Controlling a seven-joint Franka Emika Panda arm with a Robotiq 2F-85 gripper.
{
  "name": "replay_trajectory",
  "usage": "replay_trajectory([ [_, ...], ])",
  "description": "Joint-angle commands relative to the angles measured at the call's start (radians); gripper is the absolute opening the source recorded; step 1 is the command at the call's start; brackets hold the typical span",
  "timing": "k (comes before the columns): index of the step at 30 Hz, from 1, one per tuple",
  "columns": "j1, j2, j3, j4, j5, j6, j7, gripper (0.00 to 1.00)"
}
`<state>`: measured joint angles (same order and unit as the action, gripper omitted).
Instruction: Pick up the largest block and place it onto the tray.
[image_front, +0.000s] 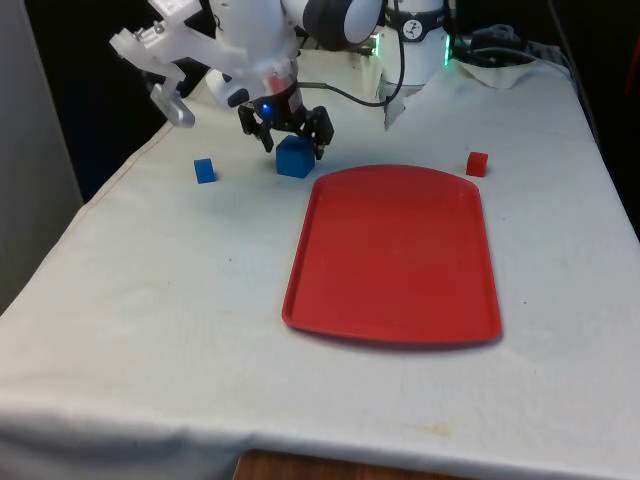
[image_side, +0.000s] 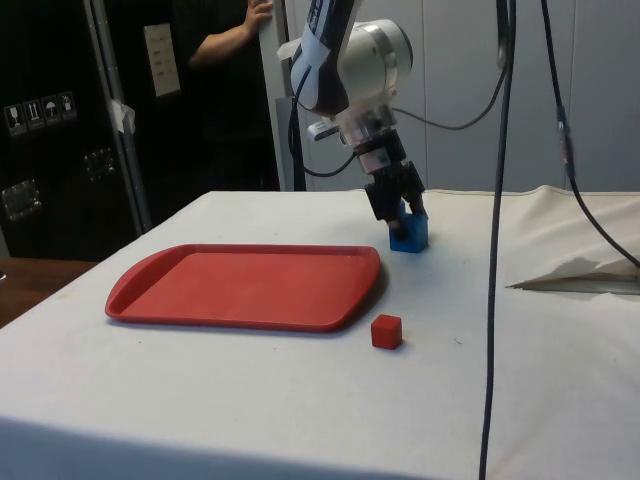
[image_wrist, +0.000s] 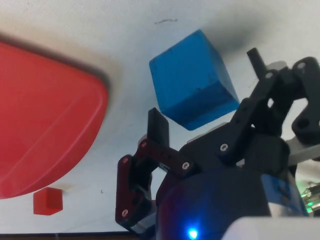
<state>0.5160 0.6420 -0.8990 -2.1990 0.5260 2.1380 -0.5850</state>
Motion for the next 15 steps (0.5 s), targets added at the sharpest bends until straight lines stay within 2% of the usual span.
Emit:
replay_trajectory([
  [1, 0.000, -0.002, -0.001, 0.001, 0.000, -0.003, 0.001, 0.90],
  [3, 0.000, -0.002, -0.001, 0.001, 0.000, -0.002, 0.002, 0.68],
  [4, 0.001, -0.002, -0.002, 0.001, 0.000, -0.002, 0.002, 0.50],
  [5, 0.000, 0.000, -0.001, 0.000, 0.000, 0.000, 0.000, 0.39],
  [6, 0.001, -0.002, -0.002, 0.001, 0.000, -0.002, 0.002, 0.39],
  [7, 0.001, -0.002, -0.002, 0.000, -0.001, -0.002, 0.002, 0.16],
  [9, 0.002, -0.002, -0.003, 0.000, -0.001, -0.002, 0.003, 0.00],
  [15, 0.001, -0.001, -0.002, 0.000, 0.000, 0.000, 0.001, 0.00],
])
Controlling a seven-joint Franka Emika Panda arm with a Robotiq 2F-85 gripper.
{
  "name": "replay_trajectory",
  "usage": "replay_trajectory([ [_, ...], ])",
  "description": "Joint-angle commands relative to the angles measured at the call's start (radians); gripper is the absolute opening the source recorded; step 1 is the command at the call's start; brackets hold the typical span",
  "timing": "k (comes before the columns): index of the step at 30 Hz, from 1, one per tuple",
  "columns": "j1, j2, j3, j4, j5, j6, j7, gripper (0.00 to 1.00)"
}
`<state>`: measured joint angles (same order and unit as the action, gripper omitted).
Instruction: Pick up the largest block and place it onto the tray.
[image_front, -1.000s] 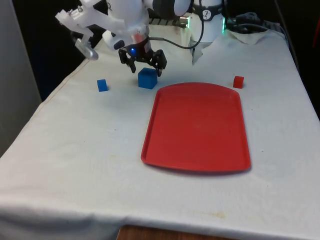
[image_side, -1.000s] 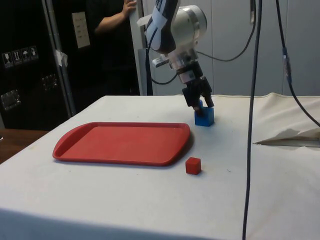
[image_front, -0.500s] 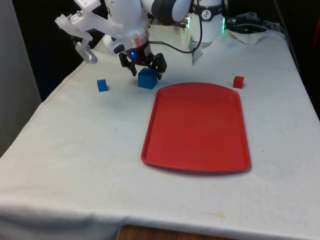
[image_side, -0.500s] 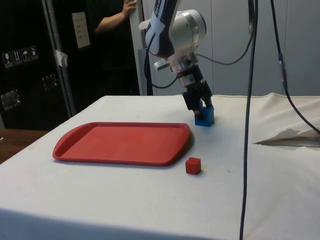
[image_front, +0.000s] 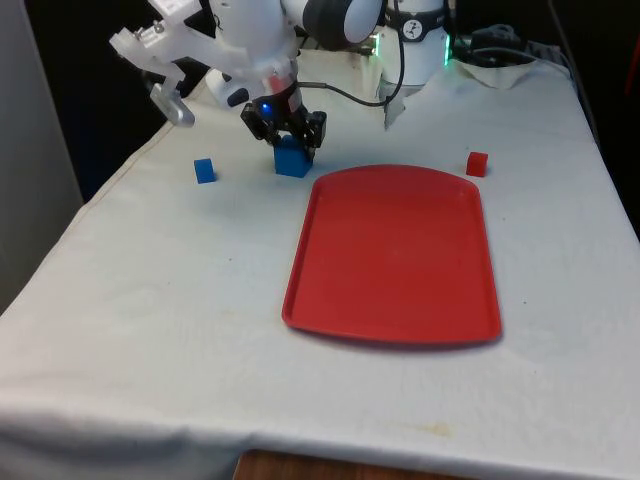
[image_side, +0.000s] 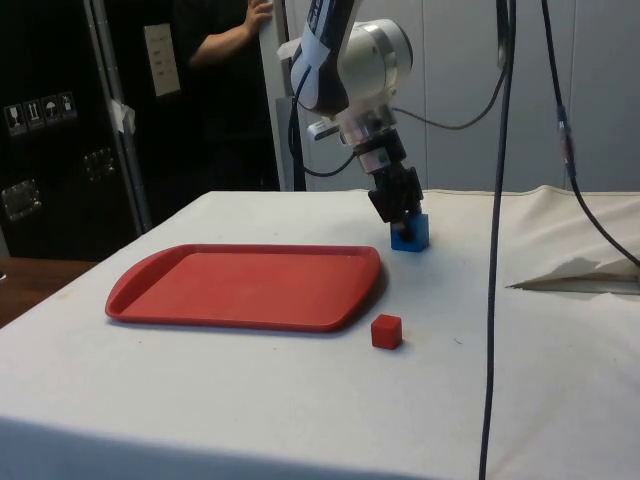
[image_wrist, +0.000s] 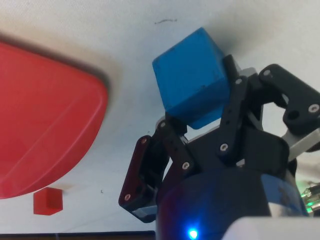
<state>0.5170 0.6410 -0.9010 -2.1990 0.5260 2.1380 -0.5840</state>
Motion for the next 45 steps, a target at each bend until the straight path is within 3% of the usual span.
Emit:
replay_trajectory([
  [1, 0.001, -0.001, -0.001, 0.000, -0.001, -0.002, 0.002, 0.00],
  [10, -0.001, 0.000, -0.002, 0.007, 0.001, 0.000, 0.001, 0.00],
  [14, -0.004, 0.003, 0.006, 0.027, 0.010, -0.013, 0.028, 0.00],
  [26, 0.017, -0.033, -0.012, 0.054, 0.005, -0.011, 0.066, 0.00],
  [27, 0.011, -0.031, -0.007, 0.054, 0.009, -0.012, 0.059, 0.00],
  [28, 0.019, -0.035, -0.014, 0.055, 0.005, -0.011, 0.069, 0.00],
  [35, 0.037, -0.054, -0.024, 0.073, 0.000, -0.009, 0.101, 0.00],
  [36, 0.026, -0.048, -0.015, 0.075, 0.008, -0.012, 0.090, 0.00],
  [37, 0.039, -0.057, -0.025, 0.076, 0.000, -0.009, 0.105, 0.00],
  [44, 0.055, -0.070, -0.022, 0.103, -0.003, -0.005, 0.147, 0.00],
  [45, 0.045, -0.068, -0.016, 0.103, 0.001, -0.011, 0.136, 0.00],
])
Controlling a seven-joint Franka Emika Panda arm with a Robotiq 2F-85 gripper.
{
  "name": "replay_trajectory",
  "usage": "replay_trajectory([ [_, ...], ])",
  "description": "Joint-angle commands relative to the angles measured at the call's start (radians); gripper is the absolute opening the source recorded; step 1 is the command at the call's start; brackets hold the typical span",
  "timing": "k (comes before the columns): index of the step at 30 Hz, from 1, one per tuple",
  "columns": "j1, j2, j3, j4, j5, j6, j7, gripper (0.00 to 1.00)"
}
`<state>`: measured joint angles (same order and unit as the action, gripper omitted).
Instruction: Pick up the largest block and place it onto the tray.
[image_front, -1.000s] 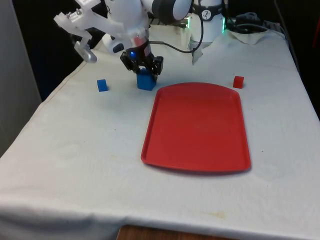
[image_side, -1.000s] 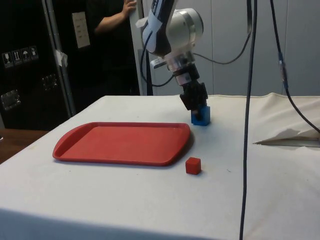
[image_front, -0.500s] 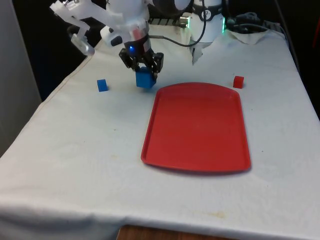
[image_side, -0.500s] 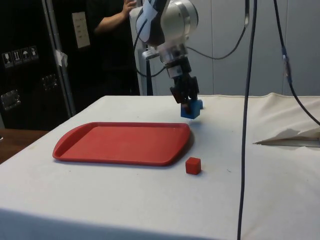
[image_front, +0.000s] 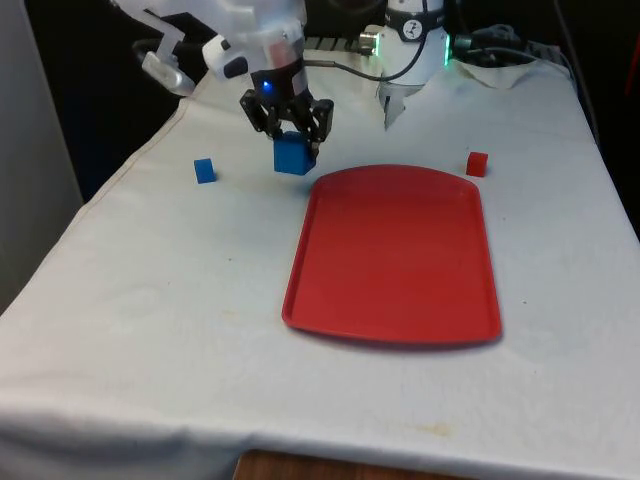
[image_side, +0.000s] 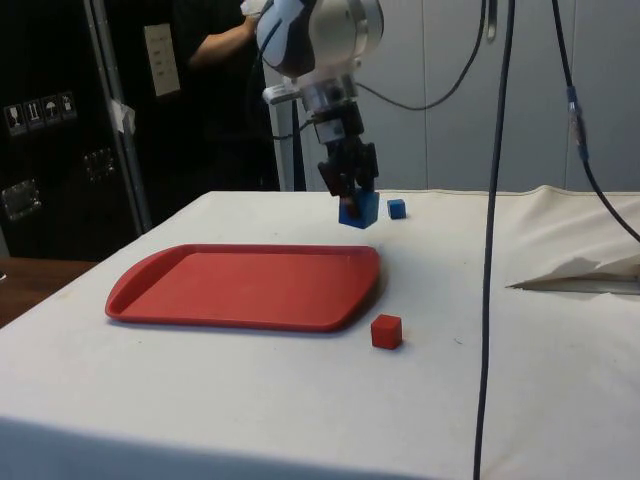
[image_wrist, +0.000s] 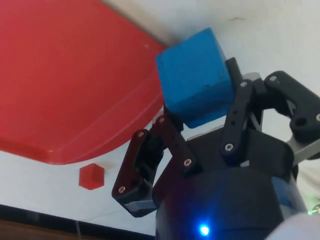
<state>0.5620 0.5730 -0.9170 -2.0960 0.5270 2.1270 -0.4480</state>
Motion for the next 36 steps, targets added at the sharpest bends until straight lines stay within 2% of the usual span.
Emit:
replay_trajectory([
  [1, 0.013, -0.002, -0.006, 0.005, -0.004, 0.006, 0.017, 0.00],
  [7, 0.028, 0.000, 0.000, 0.034, -0.002, 0.010, 0.056, 0.00],
  [8, 0.020, 0.000, 0.004, 0.034, 0.000, 0.004, 0.047, 0.00],
  [9, 0.030, 0.000, 0.001, 0.038, -0.001, 0.012, 0.062, 0.00],
  [15, 0.045, 0.002, 0.011, 0.070, -0.002, 0.020, 0.106, 0.00],
  [16, 0.046, 0.002, 0.013, 0.075, -0.003, 0.021, 0.112, 0.00],
  [17, 0.039, 0.001, 0.018, 0.075, 0.000, 0.015, 0.104, 0.00],
  [19, 0.052, 0.003, 0.015, 0.090, -0.006, 0.022, 0.131, 0.00],
  [23, 0.060, 0.002, 0.016, 0.109, -0.011, 0.021, 0.153, 0.00],
  [25, 0.063, 0.001, 0.015, 0.118, -0.013, 0.020, 0.163, 0.00],
  [26, 0.054, 0.002, 0.021, 0.116, -0.007, 0.016, 0.151, 0.00],
  [27, 0.066, 0.001, 0.015, 0.124, -0.014, 0.019, 0.169, 0.00],
  [28, 0.070, 0.000, 0.015, 0.133, -0.017, 0.018, 0.179, 0.00],
  [32, 0.077, -0.001, 0.015, 0.154, -0.025, 0.016, 0.202, 0.00],
  [33, 0.082, -0.002, 0.015, 0.163, -0.028, 0.015, 0.213, 0.00],
  [34, 0.072, 0.001, 0.021, 0.164, -0.021, 0.014, 0.202, 0.00],
  [35, 0.084, -0.002, 0.015, 0.167, -0.030, 0.016, 0.218, 0.00],
  [36, 0.084, -0.002, 0.015, 0.167, -0.030, 0.016, 0.218, 0.00],
])
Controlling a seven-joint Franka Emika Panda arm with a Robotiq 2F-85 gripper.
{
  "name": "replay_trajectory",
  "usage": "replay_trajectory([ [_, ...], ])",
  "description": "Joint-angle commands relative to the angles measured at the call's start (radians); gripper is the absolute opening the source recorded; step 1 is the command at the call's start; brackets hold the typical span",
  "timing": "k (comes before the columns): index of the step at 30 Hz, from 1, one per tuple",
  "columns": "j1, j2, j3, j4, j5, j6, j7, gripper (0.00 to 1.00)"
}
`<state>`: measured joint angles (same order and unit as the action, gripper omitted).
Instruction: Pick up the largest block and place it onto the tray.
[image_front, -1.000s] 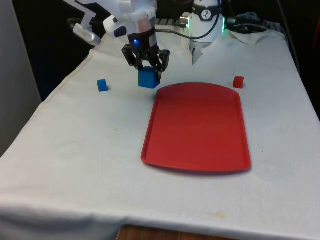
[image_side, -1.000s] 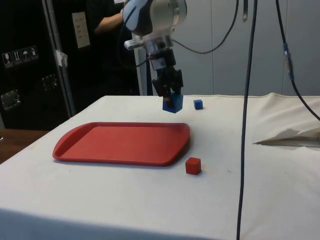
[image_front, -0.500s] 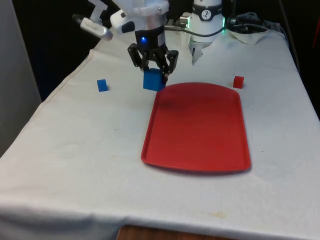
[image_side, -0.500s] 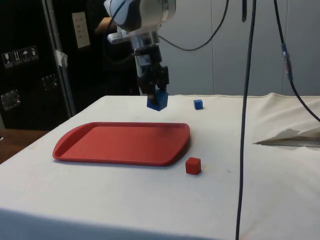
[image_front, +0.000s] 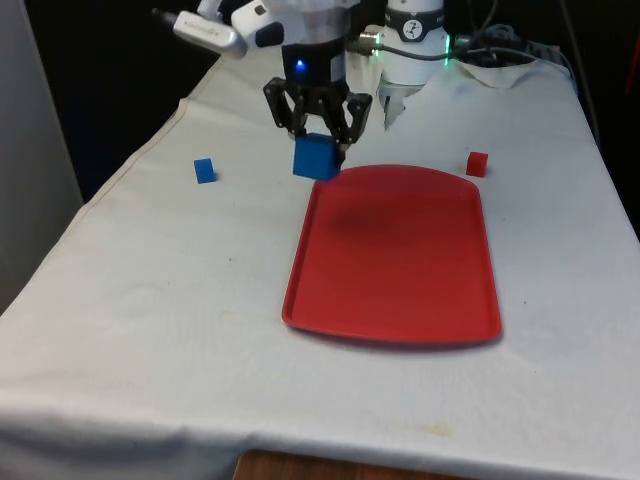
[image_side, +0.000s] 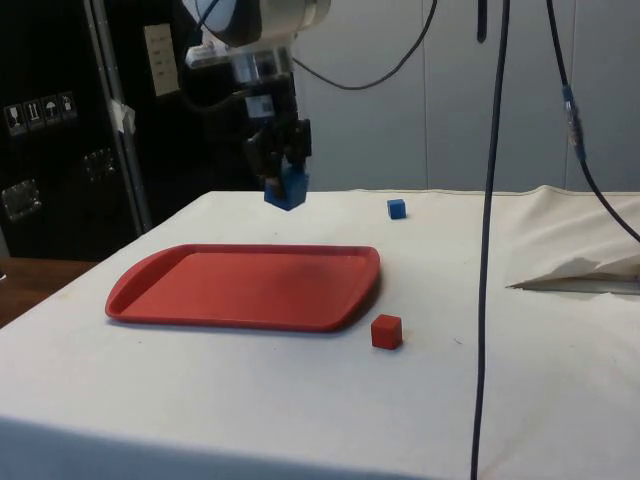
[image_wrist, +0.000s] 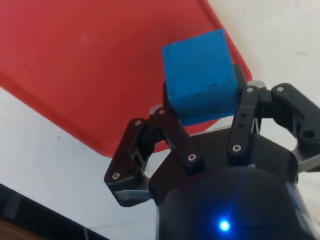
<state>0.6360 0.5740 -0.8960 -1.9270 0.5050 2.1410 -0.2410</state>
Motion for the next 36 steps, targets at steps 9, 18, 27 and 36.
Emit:
replay_trajectory([
  [9, 0.031, 0.001, 0.016, 0.029, -0.017, 0.017, 0.068, 0.00],
  [18, 0.027, 0.001, 0.058, 0.047, -0.024, 0.037, 0.109, 0.00],
  [27, 0.037, 0.008, 0.100, 0.071, -0.041, 0.077, 0.178, 0.00],
  [36, 0.024, 0.030, 0.141, 0.062, -0.023, 0.141, 0.186, 0.00],
])
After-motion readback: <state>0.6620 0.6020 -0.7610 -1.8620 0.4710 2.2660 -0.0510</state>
